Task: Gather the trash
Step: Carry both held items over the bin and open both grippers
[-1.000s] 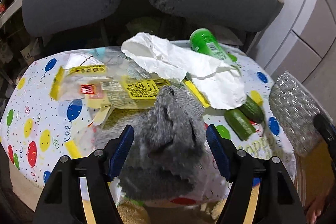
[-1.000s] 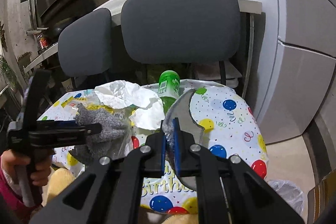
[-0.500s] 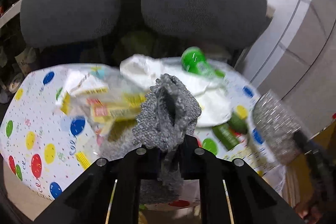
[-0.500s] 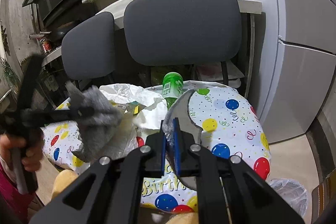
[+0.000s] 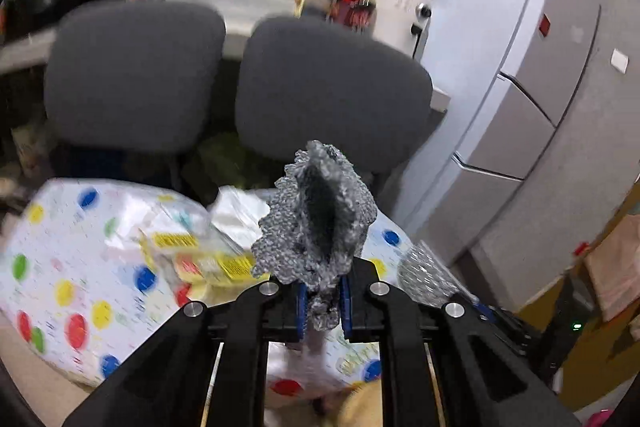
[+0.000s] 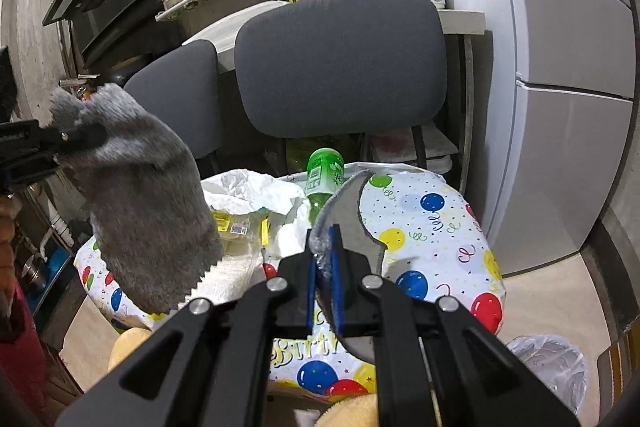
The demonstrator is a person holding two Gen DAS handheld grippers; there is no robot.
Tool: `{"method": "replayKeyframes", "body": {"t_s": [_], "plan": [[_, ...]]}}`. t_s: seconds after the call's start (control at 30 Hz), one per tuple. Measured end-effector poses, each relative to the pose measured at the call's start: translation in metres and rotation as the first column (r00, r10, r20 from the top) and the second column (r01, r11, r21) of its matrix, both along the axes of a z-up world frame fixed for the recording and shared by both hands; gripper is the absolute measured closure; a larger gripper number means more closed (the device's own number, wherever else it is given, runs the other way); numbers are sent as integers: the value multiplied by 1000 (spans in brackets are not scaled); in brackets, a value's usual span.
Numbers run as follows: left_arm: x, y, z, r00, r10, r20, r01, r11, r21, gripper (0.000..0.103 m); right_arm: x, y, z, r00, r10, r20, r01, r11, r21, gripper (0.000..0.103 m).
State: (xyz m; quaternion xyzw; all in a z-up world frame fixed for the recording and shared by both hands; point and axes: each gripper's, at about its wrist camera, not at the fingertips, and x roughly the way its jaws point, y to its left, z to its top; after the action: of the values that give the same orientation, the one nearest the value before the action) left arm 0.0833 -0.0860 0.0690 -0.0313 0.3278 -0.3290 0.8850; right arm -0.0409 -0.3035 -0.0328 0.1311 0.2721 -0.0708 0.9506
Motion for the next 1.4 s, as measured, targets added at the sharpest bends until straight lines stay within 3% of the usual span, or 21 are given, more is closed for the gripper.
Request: {"method": "replayKeyframes", "body": {"t_s": [0.07,0.17,0.4,0.53,0.67,0.87,1.07,1.27,1.4], "plan": [[-10,-5,3,999,4,43,-5,1000,21,90,-5,0,4,1000,-3,11,3,1000,-3,96],[-19,-15,0,999,-35,36,34,999,24,90,-17,-2,11,1000,-7,31,7,1000,-4,96],[-59,-61,-1,979,-199,53,200,980,-21,90,-69,-17,27,995,-78,59,79,997,-15,96],[-89,-105,-3,943,-327,65,331,942,-53,90,-109,-32,32,984,-169,54,171,984,-41,96],[-122,-158,-15,890,-453,56,456,887,-70,90,-154,-53,31,955,-296,31,298,952,-74,96],[-167,-236,-63,809,-588,-1,588,808,-47,90,-214,-96,8,876,-482,-30,479,875,-65,96],[-198,-302,-124,724,-678,-124,685,728,17,90,-242,-125,-35,817,-560,-136,562,827,-31,96],[-209,-344,-164,680,-708,-190,728,684,56,90,-253,-146,-73,791,-573,-213,592,806,30,96],[-208,-361,-191,682,-698,-221,728,676,113,90,-255,-161,-106,791,-548,-271,587,804,90,96]]}}
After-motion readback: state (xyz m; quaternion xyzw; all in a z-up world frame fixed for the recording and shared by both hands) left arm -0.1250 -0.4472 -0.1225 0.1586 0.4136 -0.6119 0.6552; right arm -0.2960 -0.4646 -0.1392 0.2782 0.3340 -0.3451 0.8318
